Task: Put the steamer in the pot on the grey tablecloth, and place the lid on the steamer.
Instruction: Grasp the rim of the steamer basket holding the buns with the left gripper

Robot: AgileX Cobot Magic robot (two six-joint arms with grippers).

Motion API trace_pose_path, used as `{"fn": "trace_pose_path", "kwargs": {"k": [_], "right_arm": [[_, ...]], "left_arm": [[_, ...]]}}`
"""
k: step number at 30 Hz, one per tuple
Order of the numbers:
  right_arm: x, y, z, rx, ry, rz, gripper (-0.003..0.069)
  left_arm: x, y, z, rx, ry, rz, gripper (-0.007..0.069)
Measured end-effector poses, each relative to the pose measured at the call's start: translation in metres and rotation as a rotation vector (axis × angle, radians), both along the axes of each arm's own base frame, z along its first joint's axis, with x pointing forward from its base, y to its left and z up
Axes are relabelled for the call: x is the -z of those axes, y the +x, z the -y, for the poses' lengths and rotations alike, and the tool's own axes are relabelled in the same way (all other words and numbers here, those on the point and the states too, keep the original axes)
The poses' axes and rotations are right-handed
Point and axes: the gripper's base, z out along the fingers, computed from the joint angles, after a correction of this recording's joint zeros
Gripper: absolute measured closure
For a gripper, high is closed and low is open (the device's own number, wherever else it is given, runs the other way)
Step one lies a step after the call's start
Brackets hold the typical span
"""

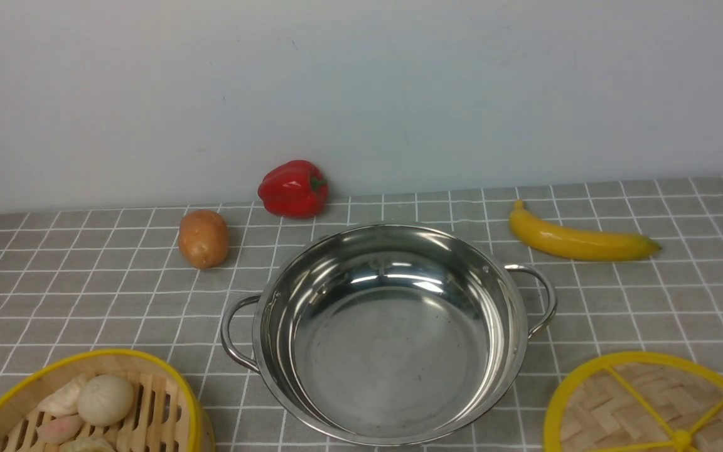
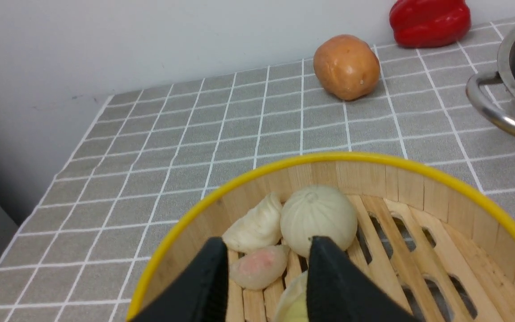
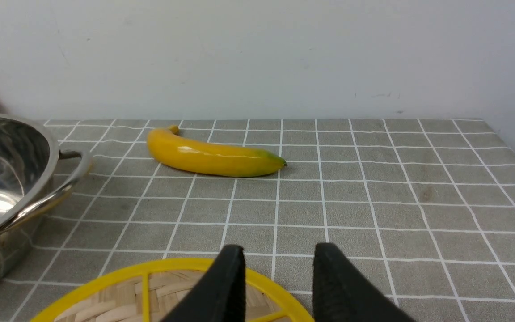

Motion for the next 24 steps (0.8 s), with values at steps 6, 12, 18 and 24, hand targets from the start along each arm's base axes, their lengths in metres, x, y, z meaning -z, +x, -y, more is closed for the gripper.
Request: {"fn": "trace_pose_path", "kwargs": {"k": [6, 12, 18, 24], "right_arm": [[0.0, 0.0, 0.0, 0.0, 0.0, 0.0, 0.0416], [0.0, 0.0, 0.0, 0.0, 0.0, 0.0, 0.0416], [0.0, 0.0, 0.0, 0.0, 0.0, 0.0, 0.0416], [0.0, 0.0, 0.0, 0.0, 0.0, 0.0, 0.0416]], "left_arm": [[-0.01, 0.003, 0.004, 0.013, -0.14, 0.125, 0.0382], [-0.031, 0.004, 0.005, 0.018, -0.363, 0.367, 0.0382], [-0.045, 0.001, 0.001, 0.004, -0.455, 0.54, 0.0382], [-0.048, 0.0, 0.001, 0.001, -0.611, 0.574, 0.0382]]}}
